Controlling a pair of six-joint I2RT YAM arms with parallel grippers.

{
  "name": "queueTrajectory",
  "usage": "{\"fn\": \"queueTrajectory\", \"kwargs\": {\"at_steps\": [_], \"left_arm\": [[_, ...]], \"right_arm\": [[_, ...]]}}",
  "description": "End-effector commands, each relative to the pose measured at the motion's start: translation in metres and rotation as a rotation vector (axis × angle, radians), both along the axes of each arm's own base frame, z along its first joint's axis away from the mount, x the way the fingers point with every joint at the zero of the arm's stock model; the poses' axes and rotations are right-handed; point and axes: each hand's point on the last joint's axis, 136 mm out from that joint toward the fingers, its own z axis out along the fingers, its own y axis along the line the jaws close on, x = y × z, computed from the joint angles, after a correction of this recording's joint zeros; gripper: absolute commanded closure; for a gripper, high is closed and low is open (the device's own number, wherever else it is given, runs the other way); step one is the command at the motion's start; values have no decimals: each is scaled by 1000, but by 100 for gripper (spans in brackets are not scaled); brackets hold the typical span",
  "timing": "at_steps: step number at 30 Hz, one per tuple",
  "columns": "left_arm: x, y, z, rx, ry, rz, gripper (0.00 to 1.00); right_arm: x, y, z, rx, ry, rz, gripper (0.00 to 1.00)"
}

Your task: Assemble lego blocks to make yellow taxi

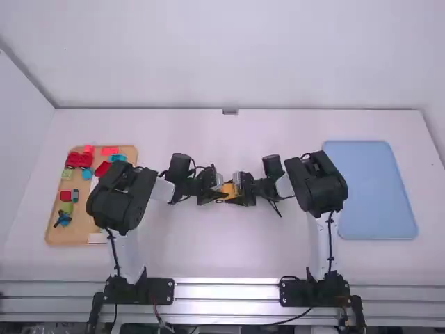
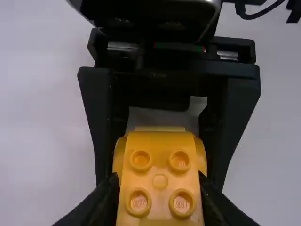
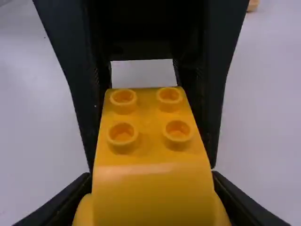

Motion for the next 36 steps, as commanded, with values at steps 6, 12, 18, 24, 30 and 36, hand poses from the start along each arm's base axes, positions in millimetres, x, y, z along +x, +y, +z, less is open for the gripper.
{"fn": "queueTrajectory", "kwargs": {"at_steps": [6, 12, 18, 24, 30, 36], "left_arm": [[1, 11, 2, 16, -1, 39, 61], [-2, 13, 29, 9, -71, 47, 58], [7, 36, 38, 113, -143, 183, 61], [14, 95, 55, 135, -170, 399, 1], [22, 156, 69, 57, -145, 642, 1], [25, 187, 66, 32, -129, 806, 1]], "right_arm": [[2, 0, -6, -20, -11, -6, 49], [2, 0, -6, -20, -14, -5, 49], [2, 0, -6, -20, -13, -6, 46], [16, -14, -3, -13, 18, -64, 44], [40, -40, 26, 45, 94, -155, 53], [80, -88, 52, 0, 194, -416, 54]]}}
